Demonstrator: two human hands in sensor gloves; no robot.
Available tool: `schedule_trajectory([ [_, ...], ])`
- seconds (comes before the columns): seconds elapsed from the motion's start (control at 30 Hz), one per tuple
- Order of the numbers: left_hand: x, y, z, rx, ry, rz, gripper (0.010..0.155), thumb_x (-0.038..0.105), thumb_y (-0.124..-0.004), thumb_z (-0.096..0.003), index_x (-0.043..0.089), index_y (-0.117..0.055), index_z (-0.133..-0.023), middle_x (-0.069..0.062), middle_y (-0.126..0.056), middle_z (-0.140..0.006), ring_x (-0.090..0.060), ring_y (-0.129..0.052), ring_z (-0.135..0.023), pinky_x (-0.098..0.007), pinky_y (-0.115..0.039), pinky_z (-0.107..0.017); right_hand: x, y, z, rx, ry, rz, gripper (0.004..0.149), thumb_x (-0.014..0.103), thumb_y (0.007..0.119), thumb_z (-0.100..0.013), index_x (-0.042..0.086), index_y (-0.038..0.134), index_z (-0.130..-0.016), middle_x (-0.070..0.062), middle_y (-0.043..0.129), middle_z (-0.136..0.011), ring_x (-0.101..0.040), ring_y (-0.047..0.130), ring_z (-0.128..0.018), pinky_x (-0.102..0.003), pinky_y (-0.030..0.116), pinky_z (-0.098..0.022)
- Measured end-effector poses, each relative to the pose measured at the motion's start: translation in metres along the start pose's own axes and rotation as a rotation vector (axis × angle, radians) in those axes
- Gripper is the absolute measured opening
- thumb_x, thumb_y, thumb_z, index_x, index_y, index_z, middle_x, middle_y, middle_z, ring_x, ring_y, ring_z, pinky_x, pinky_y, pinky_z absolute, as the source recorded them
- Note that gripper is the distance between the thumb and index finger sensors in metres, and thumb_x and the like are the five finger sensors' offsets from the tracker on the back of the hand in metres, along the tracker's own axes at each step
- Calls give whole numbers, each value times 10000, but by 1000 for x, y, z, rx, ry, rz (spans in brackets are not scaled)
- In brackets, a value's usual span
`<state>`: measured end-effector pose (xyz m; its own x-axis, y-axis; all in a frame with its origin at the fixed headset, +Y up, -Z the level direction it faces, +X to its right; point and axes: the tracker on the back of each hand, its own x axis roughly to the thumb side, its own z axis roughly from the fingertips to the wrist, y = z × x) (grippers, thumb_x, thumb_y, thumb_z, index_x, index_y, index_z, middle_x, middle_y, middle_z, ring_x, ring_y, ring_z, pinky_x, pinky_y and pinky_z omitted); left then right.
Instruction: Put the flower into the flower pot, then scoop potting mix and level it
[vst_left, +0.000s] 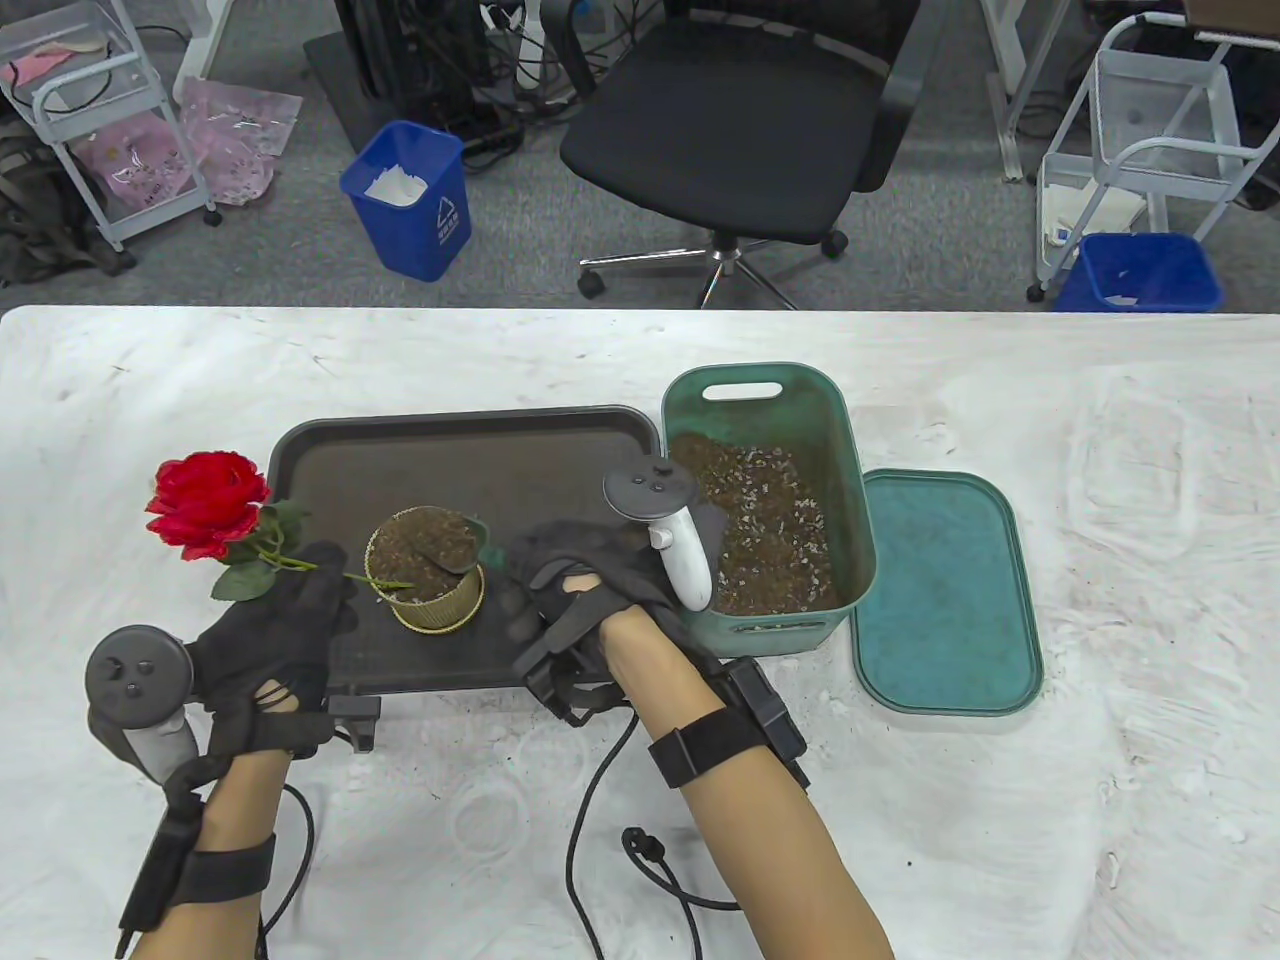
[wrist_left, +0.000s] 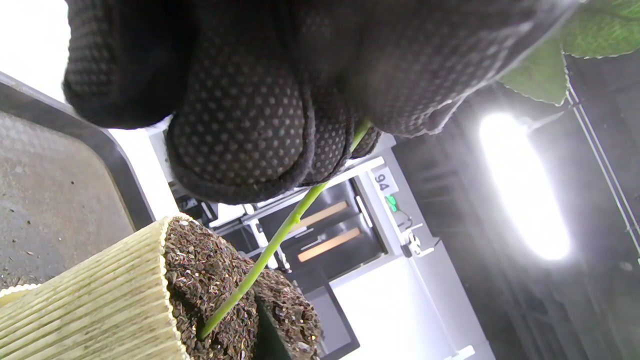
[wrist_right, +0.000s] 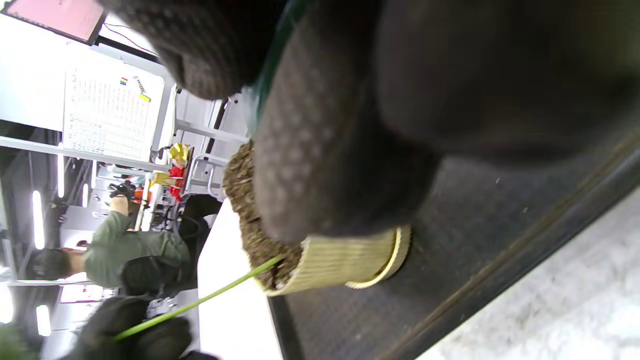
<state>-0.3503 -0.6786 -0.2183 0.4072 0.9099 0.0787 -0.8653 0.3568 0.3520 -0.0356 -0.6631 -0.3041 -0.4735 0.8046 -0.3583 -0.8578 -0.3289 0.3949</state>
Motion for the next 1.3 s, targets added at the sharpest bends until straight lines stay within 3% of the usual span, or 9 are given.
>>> schedule_trajectory([
  [0.23,0,1,0,6,2,-5,423,441,-899,-399,223,-966,-755,-18,-1038,-643,-179,-1129,-329,-380,-947,-341,25,15,14,-274,-193,386,461,382,844,-396,112,881,-769,-92,1054,-396,-199,1041,-26,-312,908,62],
  [0.57,0,1,0,7,6,-3,424,441,-899,-399,222,-965,-756,-19,-1037,-645,-180,-1129,-329,-380,-947,-341,34,49,43,-451,-396,684,471,372,831,-405,93,857,-784,-94,1053,-418,-202,1051,-39,-308,916,55],
  [0.8,0,1,0,3,1,-3,424,442,-898,-399,223,-964,-757,-20,-1037,-645,-180,-1128,-330,-380,-946,-342,30,61,50,-485,-438,718,485,364,811,-413,83,819,-809,-102,1039,-473,-229,1070,-109,-333,936,0],
  [1.3,1,0,1,0,-3,-4,424,440,-900,-399,222,-966,-756,-21,-1038,-643,-179,-1129,-329,-379,-947,-340,30,57,53,-561,-499,768,490,357,811,-405,86,815,-813,-108,1034,-498,-246,1072,-139,-350,937,-29],
])
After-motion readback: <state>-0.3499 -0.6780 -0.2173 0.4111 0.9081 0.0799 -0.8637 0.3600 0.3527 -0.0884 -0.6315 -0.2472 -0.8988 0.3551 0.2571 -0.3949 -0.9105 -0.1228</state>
